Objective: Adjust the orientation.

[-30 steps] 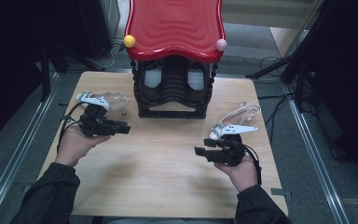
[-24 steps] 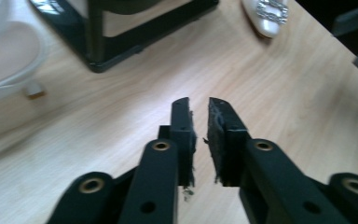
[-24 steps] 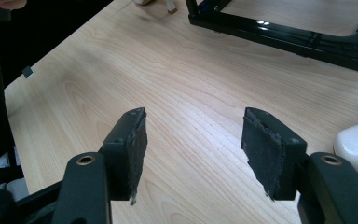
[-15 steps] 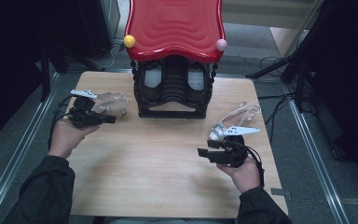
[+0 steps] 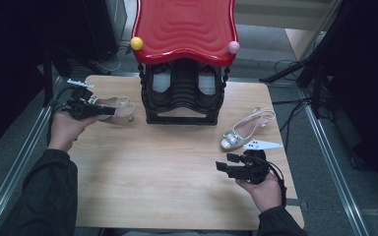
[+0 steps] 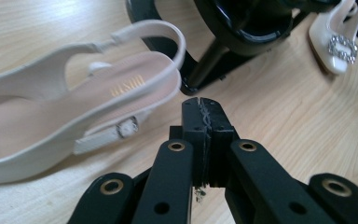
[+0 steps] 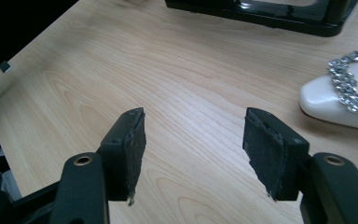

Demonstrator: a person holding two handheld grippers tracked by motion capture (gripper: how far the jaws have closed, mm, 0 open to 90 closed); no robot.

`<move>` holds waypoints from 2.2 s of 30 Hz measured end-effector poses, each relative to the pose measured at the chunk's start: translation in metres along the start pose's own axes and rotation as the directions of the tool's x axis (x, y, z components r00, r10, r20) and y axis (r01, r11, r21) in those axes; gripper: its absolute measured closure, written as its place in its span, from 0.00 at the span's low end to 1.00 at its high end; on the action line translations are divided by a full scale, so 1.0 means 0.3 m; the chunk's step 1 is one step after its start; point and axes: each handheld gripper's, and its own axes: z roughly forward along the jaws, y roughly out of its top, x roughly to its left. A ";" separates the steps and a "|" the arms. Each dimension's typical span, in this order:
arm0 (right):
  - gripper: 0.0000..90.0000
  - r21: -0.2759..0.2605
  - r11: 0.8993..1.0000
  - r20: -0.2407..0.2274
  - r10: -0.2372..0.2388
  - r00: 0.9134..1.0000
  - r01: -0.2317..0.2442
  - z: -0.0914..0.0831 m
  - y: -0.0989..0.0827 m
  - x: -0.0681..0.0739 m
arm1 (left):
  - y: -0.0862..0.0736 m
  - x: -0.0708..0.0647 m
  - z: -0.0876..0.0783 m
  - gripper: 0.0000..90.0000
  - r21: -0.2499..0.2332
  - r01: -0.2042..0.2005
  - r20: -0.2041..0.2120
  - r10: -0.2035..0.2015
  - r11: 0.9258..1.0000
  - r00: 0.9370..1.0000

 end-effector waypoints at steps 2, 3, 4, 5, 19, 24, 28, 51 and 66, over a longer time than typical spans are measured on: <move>0.44 -0.001 1.000 0.007 0.008 1.000 -0.008 -0.008 -0.007 -0.003 | 0.015 0.010 -0.002 1.00 -0.014 0.012 -0.004 -0.012 1.000 1.000; 0.44 -0.001 1.000 0.009 0.009 1.000 -0.009 -0.011 -0.011 -0.004 | 0.023 0.015 -0.002 1.00 -0.014 0.013 -0.008 -0.014 1.000 1.000; 0.43 0.000 1.000 0.013 0.014 1.000 -0.014 -0.014 -0.014 -0.005 | 0.029 0.016 -0.002 1.00 -0.019 0.016 -0.011 -0.016 1.000 1.000; 0.43 -0.002 1.000 0.013 0.012 1.000 -0.012 -0.015 -0.016 -0.006 | 0.037 0.020 -0.003 1.00 -0.031 0.018 -0.014 -0.018 0.999 1.000; 0.43 -0.011 1.000 0.036 0.019 0.999 -0.018 -0.033 -0.035 -0.005 | 0.041 0.068 0.109 1.00 -0.012 0.064 -0.074 -0.065 0.998 0.995; 0.43 -0.006 1.000 0.039 0.018 0.999 -0.018 -0.030 -0.034 -0.007 | 0.018 0.082 0.123 1.00 -0.006 0.084 -0.079 -0.085 0.996 0.993; 0.43 -0.004 1.000 0.037 0.019 0.999 -0.018 -0.028 -0.031 -0.005 | 0.012 0.086 0.136 1.00 0.004 0.086 -0.079 -0.085 0.996 0.993; 0.43 0.005 1.000 0.012 0.001 1.000 -0.001 0.011 -0.001 -0.002 | -0.076 0.118 0.094 0.99 0.032 0.139 -0.118 -0.134 0.990 0.984; 0.43 0.011 1.000 -0.012 -0.009 1.000 0.009 0.048 0.027 -0.004 | -0.127 0.150 0.035 0.98 0.021 0.181 -0.190 -0.173 0.983 0.966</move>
